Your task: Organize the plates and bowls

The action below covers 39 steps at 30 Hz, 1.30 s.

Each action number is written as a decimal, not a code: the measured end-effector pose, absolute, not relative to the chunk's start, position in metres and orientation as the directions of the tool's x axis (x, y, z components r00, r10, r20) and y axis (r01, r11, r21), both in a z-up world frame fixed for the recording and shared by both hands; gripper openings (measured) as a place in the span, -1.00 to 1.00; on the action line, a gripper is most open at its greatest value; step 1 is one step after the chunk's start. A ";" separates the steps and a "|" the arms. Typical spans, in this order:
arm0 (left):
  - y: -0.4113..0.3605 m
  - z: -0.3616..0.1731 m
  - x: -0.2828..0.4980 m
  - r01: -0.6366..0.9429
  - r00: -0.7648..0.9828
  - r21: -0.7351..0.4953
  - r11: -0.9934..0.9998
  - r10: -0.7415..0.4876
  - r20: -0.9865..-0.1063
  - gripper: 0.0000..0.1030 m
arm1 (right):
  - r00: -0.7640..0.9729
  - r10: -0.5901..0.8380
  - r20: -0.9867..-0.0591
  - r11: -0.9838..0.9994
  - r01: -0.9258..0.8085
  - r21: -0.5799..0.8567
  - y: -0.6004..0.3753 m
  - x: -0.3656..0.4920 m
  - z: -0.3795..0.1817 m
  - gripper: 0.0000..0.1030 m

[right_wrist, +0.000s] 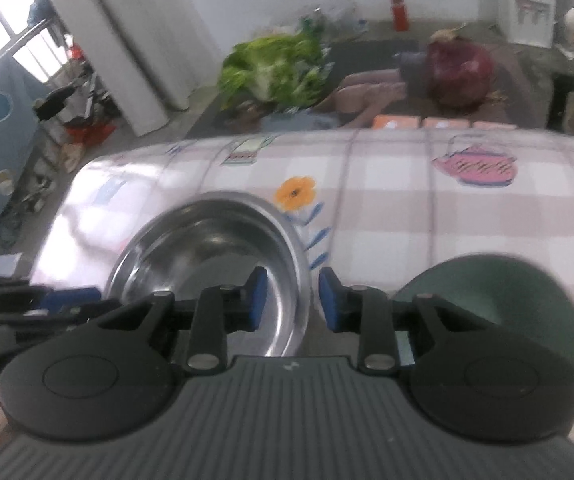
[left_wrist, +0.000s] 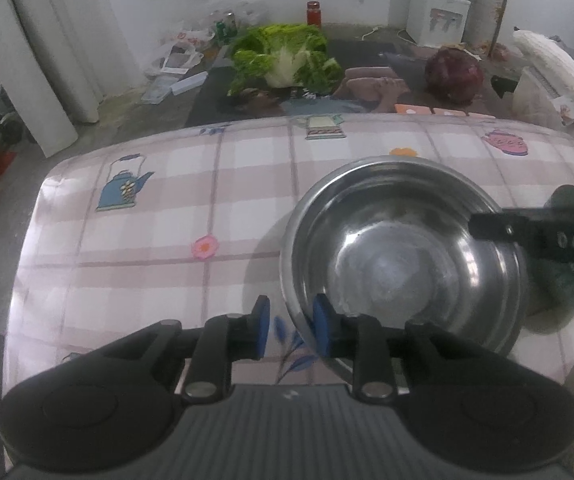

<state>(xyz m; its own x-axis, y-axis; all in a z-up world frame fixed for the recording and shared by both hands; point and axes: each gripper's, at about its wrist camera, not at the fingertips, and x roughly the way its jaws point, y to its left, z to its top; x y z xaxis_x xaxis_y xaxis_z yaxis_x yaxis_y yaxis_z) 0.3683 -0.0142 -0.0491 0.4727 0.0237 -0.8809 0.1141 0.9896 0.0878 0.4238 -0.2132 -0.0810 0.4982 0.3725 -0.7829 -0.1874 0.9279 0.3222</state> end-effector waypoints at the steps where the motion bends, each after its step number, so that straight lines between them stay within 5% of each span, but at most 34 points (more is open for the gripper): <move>1: -0.011 -0.049 0.367 0.111 0.471 0.088 0.990 0.026 -0.882 -0.50 | 0.492 0.381 -0.783 0.925 -0.196 0.326 -0.210 0.422 -0.081 -0.51; 12: 0.009 -0.041 0.353 0.083 0.491 0.111 0.990 0.056 -0.869 -0.48 | 0.513 0.407 -0.756 0.913 -0.204 0.353 -0.200 0.398 -0.073 -0.48; 16: 0.004 -0.025 0.341 0.090 0.536 0.129 0.988 0.061 -0.842 -0.08 | 0.547 0.416 -0.726 0.905 -0.174 0.387 -0.218 0.386 -0.058 -0.39; 20: -0.002 -0.005 0.323 0.105 0.584 0.139 0.985 0.052 -0.810 0.09 | 0.585 0.401 -0.705 0.910 -0.168 0.379 -0.236 0.365 -0.042 -0.16; 39: -0.111 0.021 0.260 0.337 0.568 0.003 0.941 -0.201 -0.798 0.37 | 0.622 0.293 -0.726 0.948 -0.089 0.307 -0.326 0.285 -0.020 0.02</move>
